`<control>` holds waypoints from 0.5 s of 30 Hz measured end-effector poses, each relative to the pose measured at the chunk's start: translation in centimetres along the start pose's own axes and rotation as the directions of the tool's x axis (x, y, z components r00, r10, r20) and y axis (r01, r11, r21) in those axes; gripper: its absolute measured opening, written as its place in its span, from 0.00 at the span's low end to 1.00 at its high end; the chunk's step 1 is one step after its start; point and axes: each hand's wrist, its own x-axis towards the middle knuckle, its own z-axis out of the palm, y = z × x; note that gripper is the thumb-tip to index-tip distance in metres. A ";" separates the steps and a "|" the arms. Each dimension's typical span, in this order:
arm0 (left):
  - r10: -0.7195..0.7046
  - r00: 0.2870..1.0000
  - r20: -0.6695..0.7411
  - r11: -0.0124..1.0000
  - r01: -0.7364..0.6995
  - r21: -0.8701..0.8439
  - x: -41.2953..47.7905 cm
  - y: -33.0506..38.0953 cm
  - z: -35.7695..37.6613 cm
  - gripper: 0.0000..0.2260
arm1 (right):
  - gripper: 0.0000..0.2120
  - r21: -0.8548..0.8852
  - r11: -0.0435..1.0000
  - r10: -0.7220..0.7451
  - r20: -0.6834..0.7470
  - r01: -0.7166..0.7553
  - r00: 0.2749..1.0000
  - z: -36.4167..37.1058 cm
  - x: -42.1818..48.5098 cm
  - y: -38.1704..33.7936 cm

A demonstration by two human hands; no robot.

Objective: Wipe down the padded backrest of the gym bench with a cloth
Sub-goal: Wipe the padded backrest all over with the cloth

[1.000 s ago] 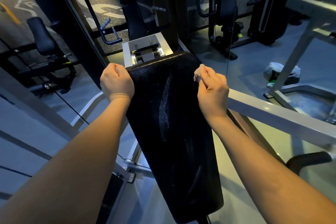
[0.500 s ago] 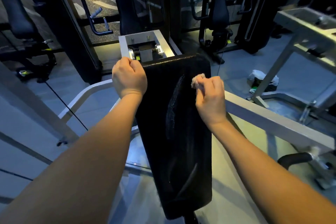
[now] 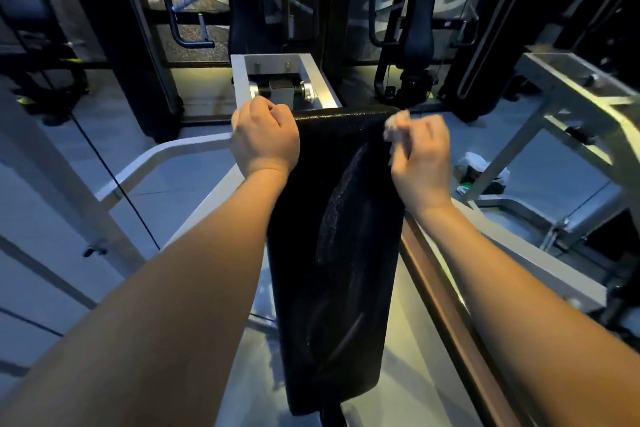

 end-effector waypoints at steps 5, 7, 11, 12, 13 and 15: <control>0.010 1.000 -0.021 1.000 -0.010 0.010 -0.1 0.2 0.0 0.09 | 0.06 0.023 1.000 -0.020 0.028 0.019 0.999 0.4 -2.0 -0.7; 0.012 1.000 -0.005 1.000 -0.012 0.025 0.0 0.4 -0.1 0.09 | 0.09 0.039 0.982 -0.187 0.143 0.184 0.972 -0.6 -4.9 0.2; 0.014 0.999 0.047 0.996 -0.018 0.085 -0.1 1.1 -0.4 0.12 | 0.05 0.083 0.947 -0.322 0.163 0.312 0.933 -2.4 -1.9 1.4; -0.005 0.998 0.059 0.992 -0.002 0.127 -0.2 1.4 -0.5 0.13 | 0.06 0.078 0.948 -0.317 0.116 0.310 0.941 -2.4 -0.2 1.4; -0.035 0.997 0.070 0.983 0.022 0.182 -0.3 1.9 -0.6 0.14 | 0.06 0.079 0.953 -0.297 0.074 0.291 0.952 -2.3 1.5 1.4; -0.108 0.992 0.069 0.953 0.083 0.293 -0.3 2.8 -0.9 0.15 | 0.07 0.098 0.962 -0.262 0.060 0.256 0.963 -1.7 3.6 1.4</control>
